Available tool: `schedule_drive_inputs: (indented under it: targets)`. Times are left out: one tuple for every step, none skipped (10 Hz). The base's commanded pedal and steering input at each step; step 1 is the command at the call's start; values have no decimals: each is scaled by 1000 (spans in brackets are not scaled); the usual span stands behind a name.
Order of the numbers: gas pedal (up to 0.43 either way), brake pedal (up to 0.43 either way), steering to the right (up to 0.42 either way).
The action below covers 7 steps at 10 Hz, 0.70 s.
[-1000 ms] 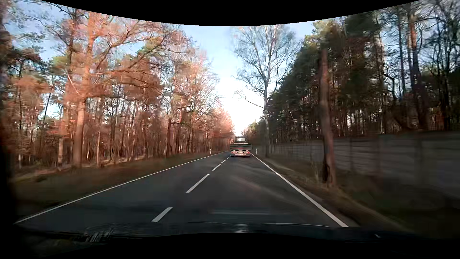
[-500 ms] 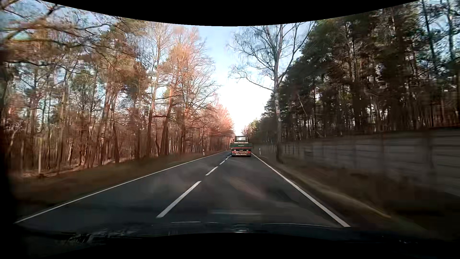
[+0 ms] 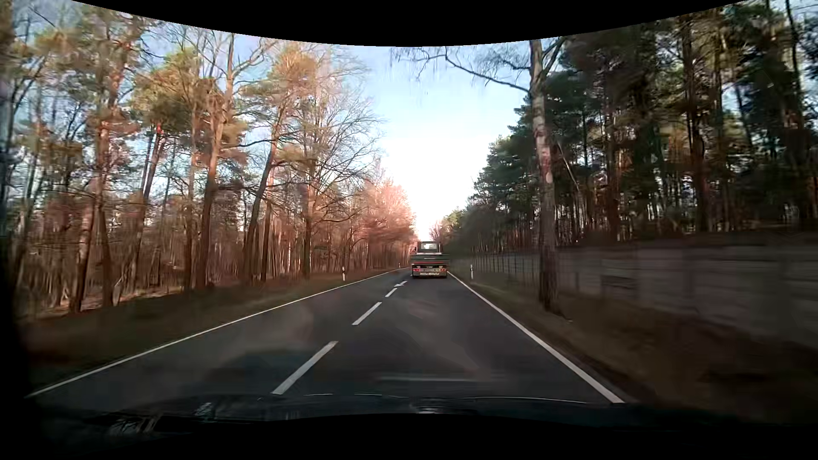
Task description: Follow the waypoints while adhering to traffic rules and regulations
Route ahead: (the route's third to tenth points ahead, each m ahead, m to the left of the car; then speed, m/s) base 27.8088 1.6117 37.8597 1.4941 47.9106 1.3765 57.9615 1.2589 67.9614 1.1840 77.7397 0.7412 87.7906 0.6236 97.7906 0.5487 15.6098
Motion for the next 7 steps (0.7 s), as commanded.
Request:
schedule_drive_inputs:
  targets:
    - [87, 0, -2]
    - [87, 0, -2]
    - [98, 0, -2]
    - [98, 0, -2]
    - [98, 0, -2]
    - [98, 0, -2]
    - [98, 0, -2]
